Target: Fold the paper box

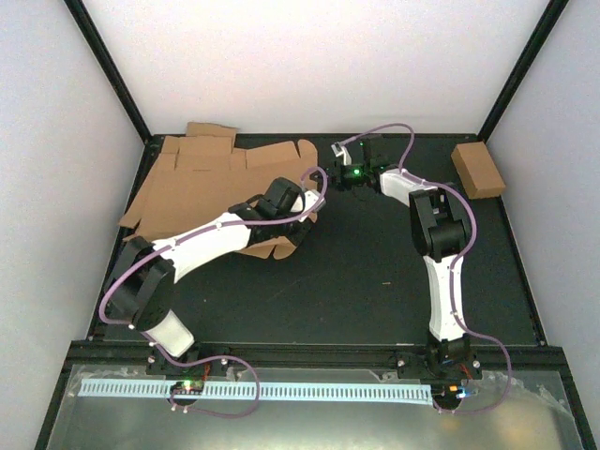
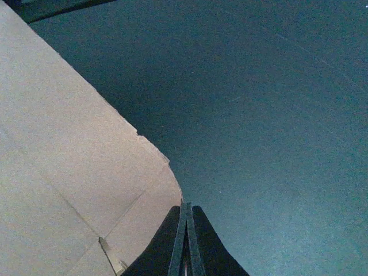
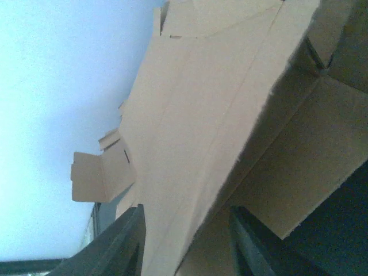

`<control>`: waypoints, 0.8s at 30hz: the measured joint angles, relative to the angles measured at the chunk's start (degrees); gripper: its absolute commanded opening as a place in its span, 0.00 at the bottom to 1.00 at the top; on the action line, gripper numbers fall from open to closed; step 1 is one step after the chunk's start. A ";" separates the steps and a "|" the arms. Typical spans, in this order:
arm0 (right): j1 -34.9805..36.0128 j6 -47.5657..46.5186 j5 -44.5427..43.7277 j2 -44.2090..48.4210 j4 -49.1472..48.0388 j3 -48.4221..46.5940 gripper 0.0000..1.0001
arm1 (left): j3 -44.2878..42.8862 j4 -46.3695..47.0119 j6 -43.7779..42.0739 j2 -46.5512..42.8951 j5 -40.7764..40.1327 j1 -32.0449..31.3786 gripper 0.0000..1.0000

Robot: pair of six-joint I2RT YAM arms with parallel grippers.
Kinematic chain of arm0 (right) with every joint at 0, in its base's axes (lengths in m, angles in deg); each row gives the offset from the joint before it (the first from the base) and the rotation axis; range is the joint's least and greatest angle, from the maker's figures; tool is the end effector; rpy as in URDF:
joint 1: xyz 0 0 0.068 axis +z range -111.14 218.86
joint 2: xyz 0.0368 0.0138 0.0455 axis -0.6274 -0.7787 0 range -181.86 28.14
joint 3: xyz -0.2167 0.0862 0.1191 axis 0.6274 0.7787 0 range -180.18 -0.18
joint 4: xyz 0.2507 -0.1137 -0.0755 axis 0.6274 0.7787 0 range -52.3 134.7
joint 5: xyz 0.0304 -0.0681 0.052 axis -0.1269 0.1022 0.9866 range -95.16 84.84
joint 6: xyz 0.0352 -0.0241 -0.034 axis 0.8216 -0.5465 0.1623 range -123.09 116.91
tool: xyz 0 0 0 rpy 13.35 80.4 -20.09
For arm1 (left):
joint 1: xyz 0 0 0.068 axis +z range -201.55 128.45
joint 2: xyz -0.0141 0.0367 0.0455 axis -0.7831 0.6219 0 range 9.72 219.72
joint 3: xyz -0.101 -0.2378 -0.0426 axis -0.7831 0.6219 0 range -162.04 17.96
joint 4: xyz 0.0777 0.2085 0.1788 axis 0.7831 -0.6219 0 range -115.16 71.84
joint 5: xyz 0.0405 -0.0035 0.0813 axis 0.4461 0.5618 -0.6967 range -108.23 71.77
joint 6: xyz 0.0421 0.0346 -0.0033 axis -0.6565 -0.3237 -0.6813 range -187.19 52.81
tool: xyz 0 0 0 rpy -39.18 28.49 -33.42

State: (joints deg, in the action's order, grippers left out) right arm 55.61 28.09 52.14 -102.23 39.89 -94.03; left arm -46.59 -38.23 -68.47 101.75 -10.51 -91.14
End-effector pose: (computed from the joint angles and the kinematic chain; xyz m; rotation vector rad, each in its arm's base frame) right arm 0.4793 0.1762 0.1347 -0.3024 2.3021 1.5594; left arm 0.2828 -0.2403 0.2132 0.9134 2.2678 -0.4672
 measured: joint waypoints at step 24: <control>-1.25 -10.67 -14.05 4.72 15.96 -4.63 0.01 | 9.16 -5.55 13.46 -15.91 -19.12 0.26 0.70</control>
State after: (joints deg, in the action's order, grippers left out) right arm 54.37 17.42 38.08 -97.51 55.85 -98.66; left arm -37.43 -43.78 -55.01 85.83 -29.63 -90.88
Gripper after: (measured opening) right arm 0.026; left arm 0.702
